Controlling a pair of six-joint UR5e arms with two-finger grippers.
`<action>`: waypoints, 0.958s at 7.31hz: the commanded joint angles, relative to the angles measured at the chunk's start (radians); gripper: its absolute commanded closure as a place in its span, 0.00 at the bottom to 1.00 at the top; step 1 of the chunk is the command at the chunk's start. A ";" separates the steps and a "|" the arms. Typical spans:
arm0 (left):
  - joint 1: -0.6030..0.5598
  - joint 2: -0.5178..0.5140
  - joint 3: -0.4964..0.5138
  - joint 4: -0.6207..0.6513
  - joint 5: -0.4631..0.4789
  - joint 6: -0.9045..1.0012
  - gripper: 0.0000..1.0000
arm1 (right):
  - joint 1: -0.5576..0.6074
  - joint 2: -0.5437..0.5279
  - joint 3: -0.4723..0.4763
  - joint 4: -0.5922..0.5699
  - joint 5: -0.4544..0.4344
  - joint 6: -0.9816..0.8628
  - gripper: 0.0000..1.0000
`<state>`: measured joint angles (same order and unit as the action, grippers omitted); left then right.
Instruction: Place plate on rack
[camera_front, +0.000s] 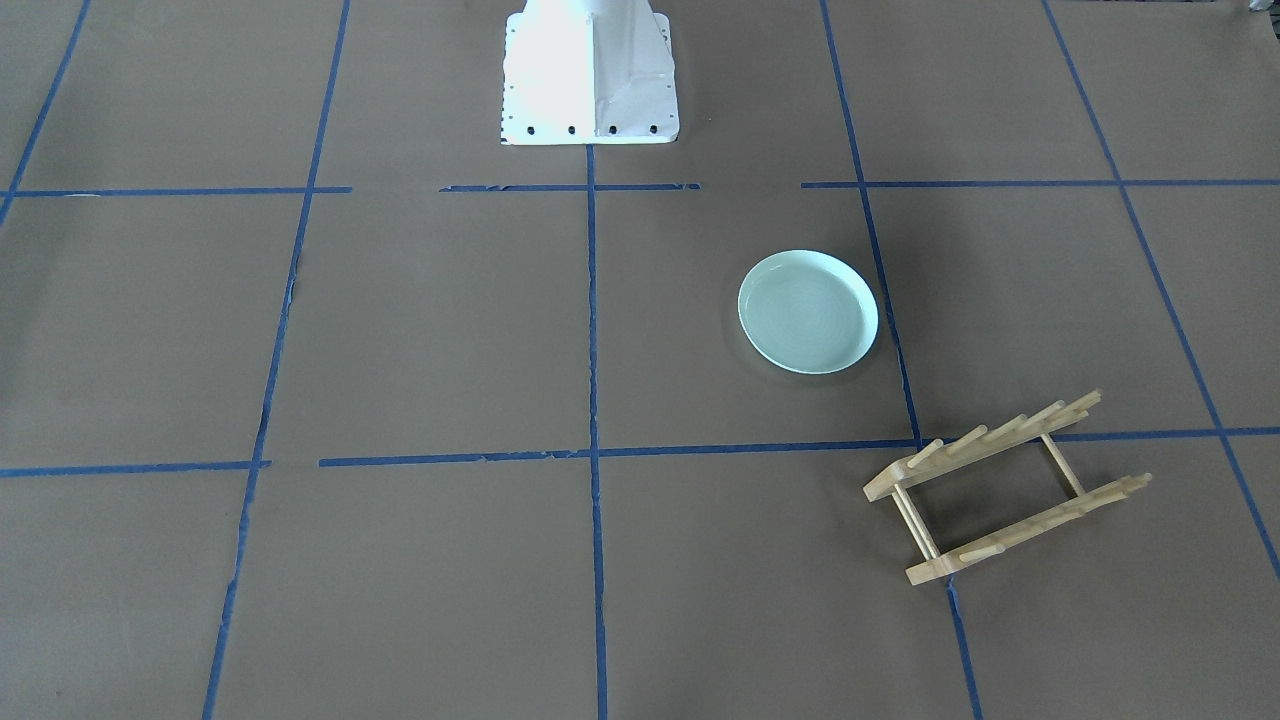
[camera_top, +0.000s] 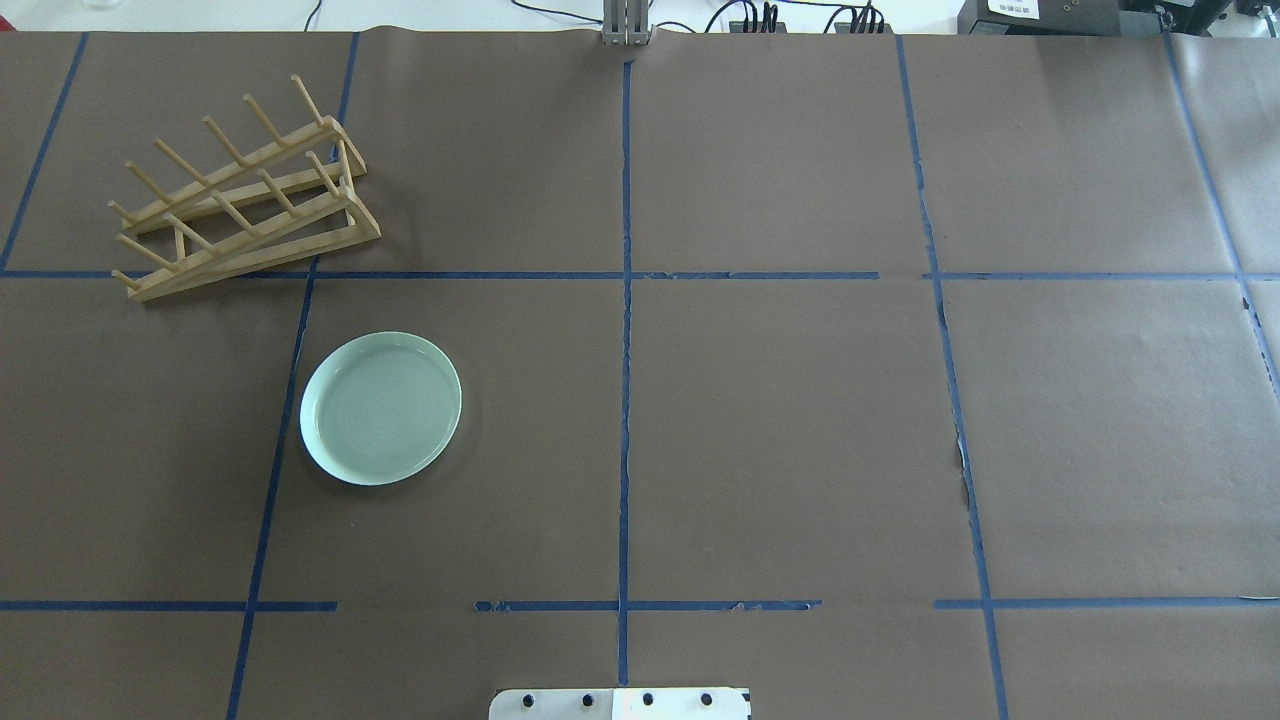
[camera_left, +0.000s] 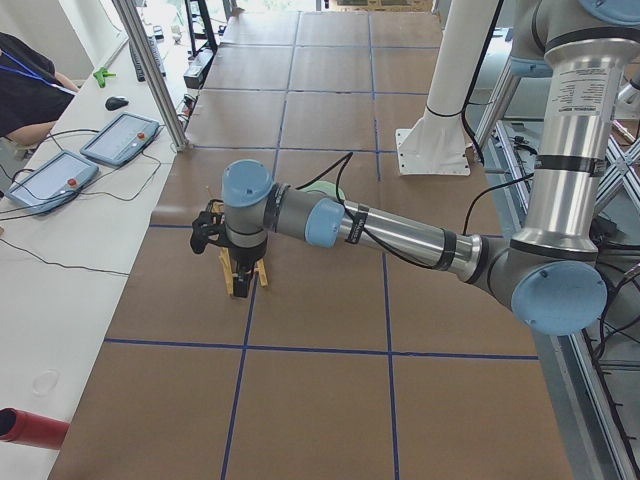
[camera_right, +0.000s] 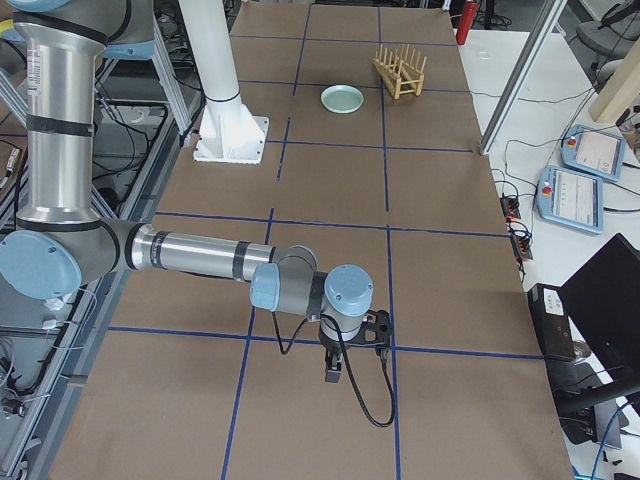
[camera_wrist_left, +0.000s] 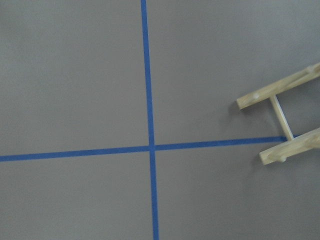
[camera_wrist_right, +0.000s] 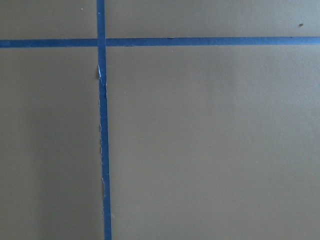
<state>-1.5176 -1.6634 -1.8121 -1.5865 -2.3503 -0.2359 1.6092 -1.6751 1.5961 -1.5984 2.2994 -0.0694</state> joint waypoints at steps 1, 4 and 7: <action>0.130 -0.022 -0.149 0.005 0.016 -0.224 0.00 | 0.000 0.000 -0.001 -0.001 0.000 0.000 0.00; 0.415 -0.213 -0.197 0.013 0.105 -0.608 0.00 | 0.000 0.000 0.001 -0.001 0.000 0.000 0.00; 0.681 -0.413 -0.161 0.209 0.253 -0.774 0.00 | 0.000 0.000 0.001 0.000 0.000 0.000 0.00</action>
<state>-0.9416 -2.0117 -1.9838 -1.4369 -2.1528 -0.9294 1.6092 -1.6751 1.5964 -1.5992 2.2995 -0.0690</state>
